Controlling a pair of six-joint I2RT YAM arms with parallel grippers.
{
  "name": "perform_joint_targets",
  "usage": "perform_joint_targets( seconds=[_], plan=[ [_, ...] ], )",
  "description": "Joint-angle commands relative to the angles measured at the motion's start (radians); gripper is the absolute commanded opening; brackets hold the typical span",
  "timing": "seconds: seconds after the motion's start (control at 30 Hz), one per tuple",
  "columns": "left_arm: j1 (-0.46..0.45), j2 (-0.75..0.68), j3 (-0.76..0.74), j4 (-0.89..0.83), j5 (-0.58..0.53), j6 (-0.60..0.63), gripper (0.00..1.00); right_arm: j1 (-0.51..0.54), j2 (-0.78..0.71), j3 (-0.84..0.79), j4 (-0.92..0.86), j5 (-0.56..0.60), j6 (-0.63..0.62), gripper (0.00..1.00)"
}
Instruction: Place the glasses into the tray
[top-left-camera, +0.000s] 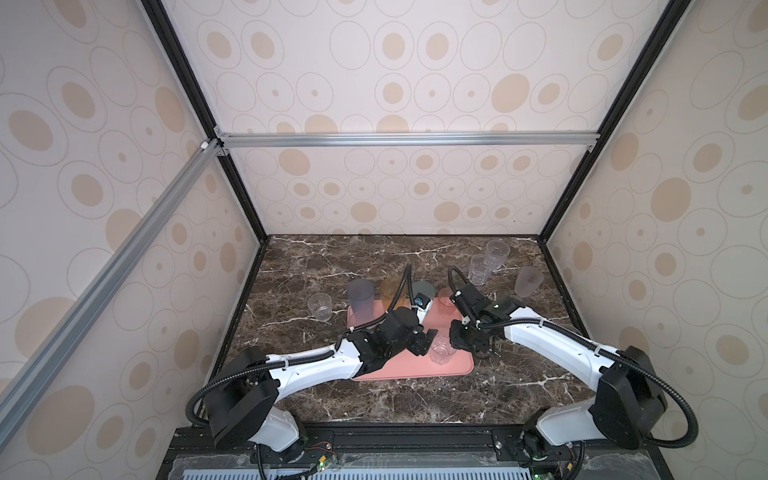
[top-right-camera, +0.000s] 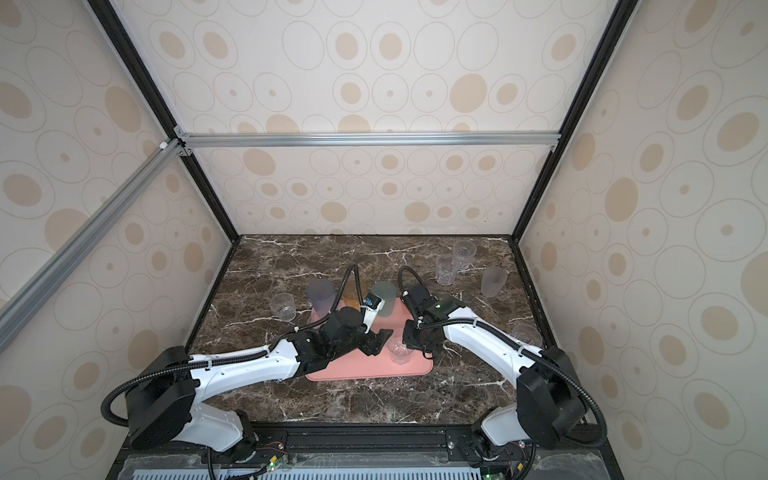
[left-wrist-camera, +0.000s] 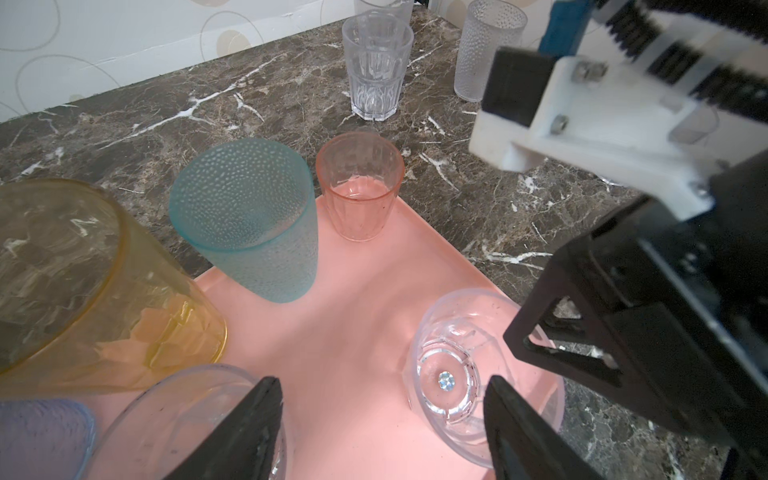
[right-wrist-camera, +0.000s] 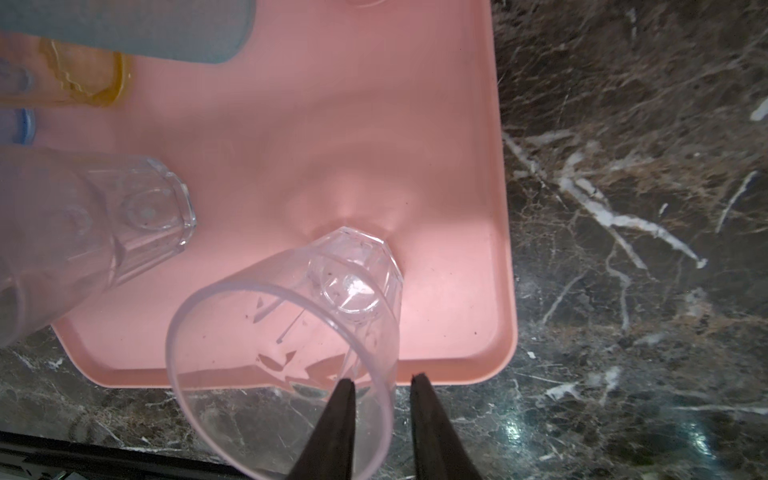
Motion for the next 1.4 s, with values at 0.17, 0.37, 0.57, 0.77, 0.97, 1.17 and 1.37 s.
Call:
perform_joint_targets(
  seconds=[0.17, 0.37, 0.57, 0.77, 0.97, 1.17, 1.37],
  plan=[
    [-0.006, 0.005, 0.045, -0.028, -0.012, -0.001, 0.76, 0.010, 0.021, 0.021, 0.004, 0.000, 0.002, 0.05],
    [-0.006, -0.064, 0.052, -0.080, -0.106, 0.039, 0.76, 0.013, 0.067, 0.105, -0.056, 0.034, -0.061, 0.02],
    [0.022, -0.219, -0.025, -0.090, -0.238, 0.099, 0.79, 0.020, 0.152, 0.228, -0.125, 0.084, -0.124, 0.02],
    [0.097, -0.349, -0.105, -0.098, -0.271, 0.100, 0.81, 0.037, 0.253, 0.323, -0.163, 0.108, -0.161, 0.02],
    [0.104, -0.368, -0.116, -0.097, -0.256, 0.092, 0.81, 0.060, 0.345, 0.390, -0.170, 0.123, -0.167, 0.02],
    [0.104, -0.350, -0.117, -0.080, -0.227, 0.082, 0.81, 0.072, 0.385, 0.420, -0.173, 0.151, -0.165, 0.01],
    [0.104, -0.346, -0.115, -0.083, -0.219, 0.085, 0.81, 0.072, 0.404, 0.448, -0.193, 0.189, -0.179, 0.01]
  ],
)
